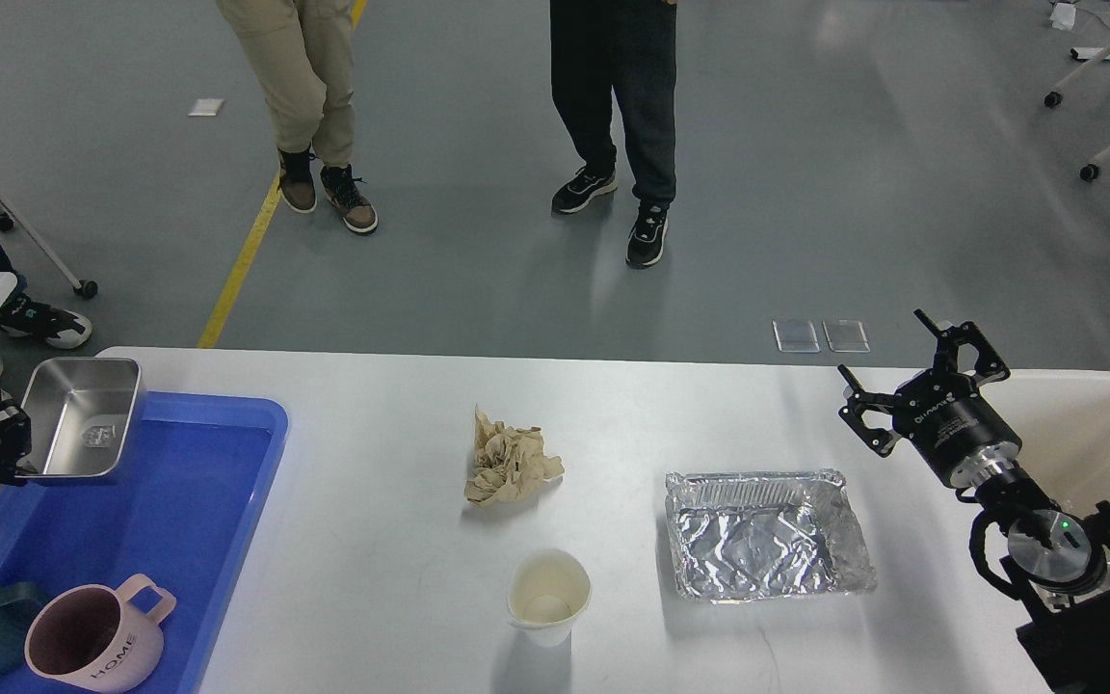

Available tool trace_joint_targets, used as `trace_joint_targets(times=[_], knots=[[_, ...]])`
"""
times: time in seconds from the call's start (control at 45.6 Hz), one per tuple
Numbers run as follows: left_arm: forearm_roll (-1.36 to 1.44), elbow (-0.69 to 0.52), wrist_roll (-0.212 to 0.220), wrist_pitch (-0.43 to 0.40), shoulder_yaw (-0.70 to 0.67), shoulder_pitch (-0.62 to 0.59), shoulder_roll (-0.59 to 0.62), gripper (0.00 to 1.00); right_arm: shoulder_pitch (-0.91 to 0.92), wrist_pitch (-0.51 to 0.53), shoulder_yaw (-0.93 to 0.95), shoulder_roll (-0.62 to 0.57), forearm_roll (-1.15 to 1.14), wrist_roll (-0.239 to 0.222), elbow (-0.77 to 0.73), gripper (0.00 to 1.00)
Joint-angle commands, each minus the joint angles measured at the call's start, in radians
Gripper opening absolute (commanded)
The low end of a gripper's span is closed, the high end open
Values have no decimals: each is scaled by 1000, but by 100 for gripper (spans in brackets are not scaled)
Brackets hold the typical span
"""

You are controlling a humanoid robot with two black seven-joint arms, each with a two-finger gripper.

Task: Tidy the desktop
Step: 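Lower the steel tray into the blue bin with the left gripper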

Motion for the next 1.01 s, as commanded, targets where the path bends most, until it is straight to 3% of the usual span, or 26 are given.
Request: trace_joint_targets(times=[0.0,0.987], knots=[[0,25,-4,35,29,0,-35,0,1,-2,0,3,0,0,2,100],[0,87,-12,166,77,47,-149,0,18,-5,0,5,1,-1,6,100]])
